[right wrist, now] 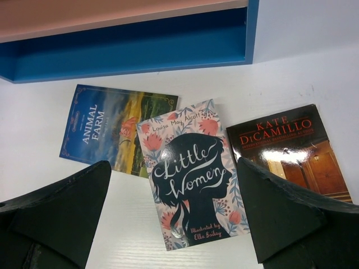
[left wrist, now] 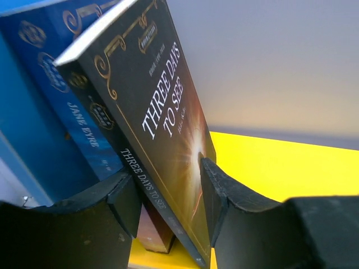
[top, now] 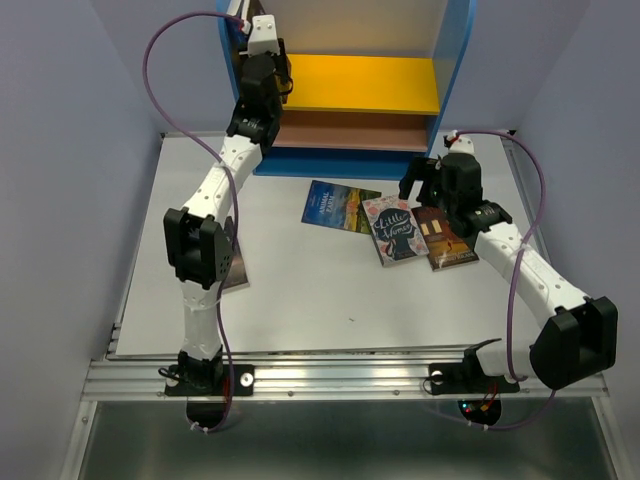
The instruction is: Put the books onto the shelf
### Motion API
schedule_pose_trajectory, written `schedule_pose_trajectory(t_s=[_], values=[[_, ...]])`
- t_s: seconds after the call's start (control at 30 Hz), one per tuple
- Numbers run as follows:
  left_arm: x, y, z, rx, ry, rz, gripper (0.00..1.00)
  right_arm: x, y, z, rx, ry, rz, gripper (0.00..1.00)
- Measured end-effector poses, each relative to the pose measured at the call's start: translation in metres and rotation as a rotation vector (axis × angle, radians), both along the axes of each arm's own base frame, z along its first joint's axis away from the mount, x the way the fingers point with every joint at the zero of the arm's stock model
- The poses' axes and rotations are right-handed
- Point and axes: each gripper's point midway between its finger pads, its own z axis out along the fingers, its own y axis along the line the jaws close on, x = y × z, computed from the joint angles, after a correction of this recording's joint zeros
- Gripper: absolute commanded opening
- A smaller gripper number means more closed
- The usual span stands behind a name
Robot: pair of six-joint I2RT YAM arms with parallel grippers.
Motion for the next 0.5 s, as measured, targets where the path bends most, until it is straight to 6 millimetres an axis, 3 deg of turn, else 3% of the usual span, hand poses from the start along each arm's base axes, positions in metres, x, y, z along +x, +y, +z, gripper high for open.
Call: schedule_pose_trajectory(t_s=[0.23, 0.4, 0.47, 0.5], values=[[-0.026, 0.01, 0.025, -0.003, -0.003, 0.002, 0.67, 0.001, 0.003, -0.005, 0.003, 0.013, 0.014, 1.0], [-0.045, 0.019, 0.031, -0.003, 0.017, 0.01, 0.87, 0.0, 0.005, -0.005, 0.007, 0.015, 0.023, 1.0], [-0.052, 0.023, 0.031, -0.005, 0.032, 0.012, 0.99, 0.0, 0.006, -0.005, 0.008, 0.016, 0.027, 1.0], [-0.054, 0.024, 0.03, -0.004, 0.039, 0.013, 0.99, 0.0, 0.006, -0.005, 0.009, 0.016, 0.03, 1.0]])
